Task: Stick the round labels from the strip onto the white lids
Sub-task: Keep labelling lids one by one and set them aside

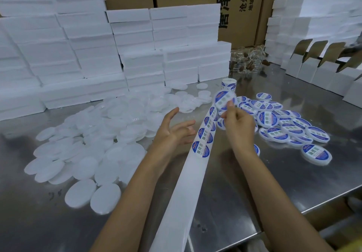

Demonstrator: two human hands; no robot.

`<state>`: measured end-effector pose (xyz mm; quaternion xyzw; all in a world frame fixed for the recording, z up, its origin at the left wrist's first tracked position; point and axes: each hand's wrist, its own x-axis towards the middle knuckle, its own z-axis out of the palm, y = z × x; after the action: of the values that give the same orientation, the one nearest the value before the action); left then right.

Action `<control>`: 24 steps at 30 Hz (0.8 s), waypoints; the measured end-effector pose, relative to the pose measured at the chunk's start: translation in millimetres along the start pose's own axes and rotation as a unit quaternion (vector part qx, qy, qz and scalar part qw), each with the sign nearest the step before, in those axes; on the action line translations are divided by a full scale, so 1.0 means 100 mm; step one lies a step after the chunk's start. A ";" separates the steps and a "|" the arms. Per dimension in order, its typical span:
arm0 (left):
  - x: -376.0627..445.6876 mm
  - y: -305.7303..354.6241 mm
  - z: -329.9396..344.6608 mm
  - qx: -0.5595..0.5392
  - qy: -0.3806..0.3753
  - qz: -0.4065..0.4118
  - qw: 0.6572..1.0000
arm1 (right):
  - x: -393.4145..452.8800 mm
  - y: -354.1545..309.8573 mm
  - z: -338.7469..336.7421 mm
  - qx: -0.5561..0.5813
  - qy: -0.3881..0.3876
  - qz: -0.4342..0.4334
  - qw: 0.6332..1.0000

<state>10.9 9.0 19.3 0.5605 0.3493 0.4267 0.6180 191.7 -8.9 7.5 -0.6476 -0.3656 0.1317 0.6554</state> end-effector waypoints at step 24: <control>0.00 0.03 -0.05 0.079 0.103 -0.078 0.988 | 0.41 0.24 -0.34 -0.203 0.085 -0.054 0.974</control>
<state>5.7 11.3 21.9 0.5312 0.4863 0.4036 0.5643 249.4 -5.0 0.5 -0.7553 -0.3618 -0.0368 0.5452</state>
